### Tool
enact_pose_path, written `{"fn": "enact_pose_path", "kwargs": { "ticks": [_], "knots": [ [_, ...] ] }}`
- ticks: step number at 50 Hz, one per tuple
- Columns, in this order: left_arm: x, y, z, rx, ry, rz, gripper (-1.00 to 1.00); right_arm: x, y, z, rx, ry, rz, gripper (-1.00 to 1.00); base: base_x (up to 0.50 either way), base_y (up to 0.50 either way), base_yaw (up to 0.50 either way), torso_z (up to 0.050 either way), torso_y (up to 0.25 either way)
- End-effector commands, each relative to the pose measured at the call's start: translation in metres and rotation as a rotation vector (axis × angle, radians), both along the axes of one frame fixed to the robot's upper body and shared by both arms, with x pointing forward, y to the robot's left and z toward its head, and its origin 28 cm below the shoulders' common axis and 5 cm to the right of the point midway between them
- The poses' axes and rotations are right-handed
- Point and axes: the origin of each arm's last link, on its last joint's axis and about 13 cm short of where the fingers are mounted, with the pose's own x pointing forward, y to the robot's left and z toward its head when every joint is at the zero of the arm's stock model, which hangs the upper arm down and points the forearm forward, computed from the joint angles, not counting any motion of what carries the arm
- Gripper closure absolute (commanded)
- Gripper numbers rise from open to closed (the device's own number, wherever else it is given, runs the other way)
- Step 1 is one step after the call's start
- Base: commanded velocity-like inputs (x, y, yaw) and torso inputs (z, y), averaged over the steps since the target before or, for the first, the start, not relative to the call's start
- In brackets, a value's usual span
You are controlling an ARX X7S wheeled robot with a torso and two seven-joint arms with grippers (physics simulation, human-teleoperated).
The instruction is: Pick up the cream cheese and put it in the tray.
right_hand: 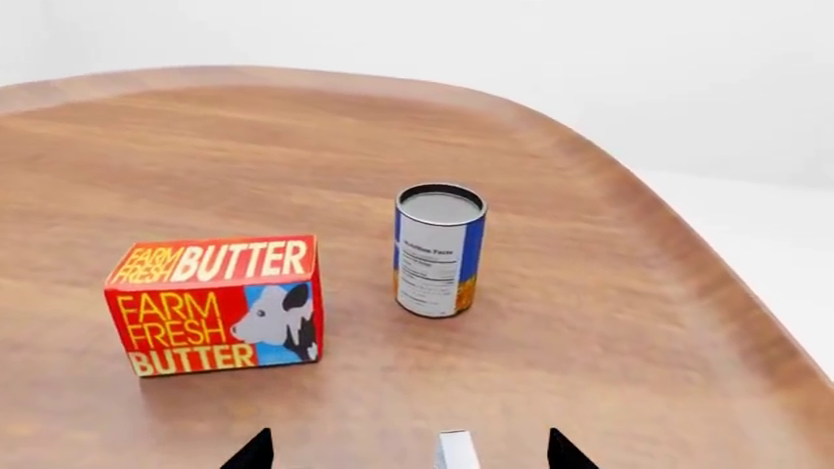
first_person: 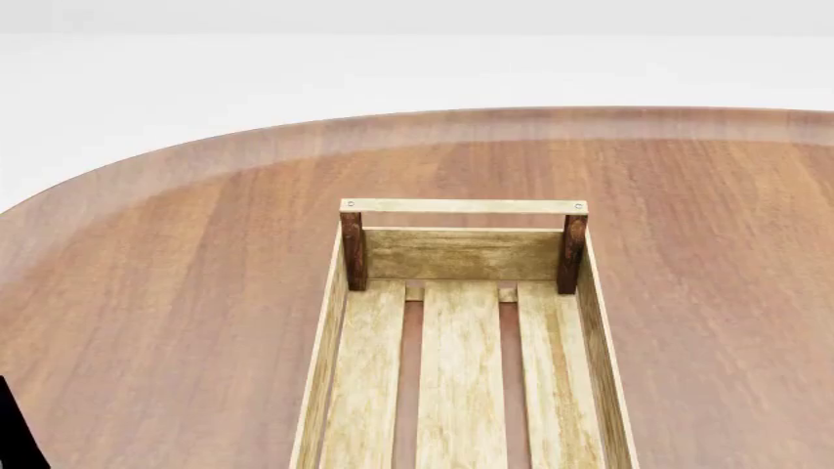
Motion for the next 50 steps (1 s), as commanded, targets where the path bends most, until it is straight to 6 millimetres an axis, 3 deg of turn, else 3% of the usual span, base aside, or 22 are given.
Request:
{"fn": "enact_pose_path", "kwargs": {
  "ticks": [1, 18, 50],
  "knots": [
    [0.0, 0.001, 0.0, -0.001, 0.0, -0.002, -1.0, 0.0, -0.002, -0.005, 0.003, 0.009, -0.013, -1.0, 0.0, 0.0, 0.0, 0.0, 0.0],
    [0.002, 0.0, 0.0, -0.003, 0.001, -0.004, -1.0, 0.005, -0.011, -0.02, 0.008, 0.065, -0.038, -1.0, 0.0, 0.0, 0.0, 0.0, 0.0],
    [0.002, 0.002, 0.0, -0.008, 0.001, 0.009, -1.0, 0.004, -0.019, -0.028, 0.015, 0.1, -0.079, -1.0, 0.0, 0.0, 0.0, 0.0, 0.0]
  ]
}}
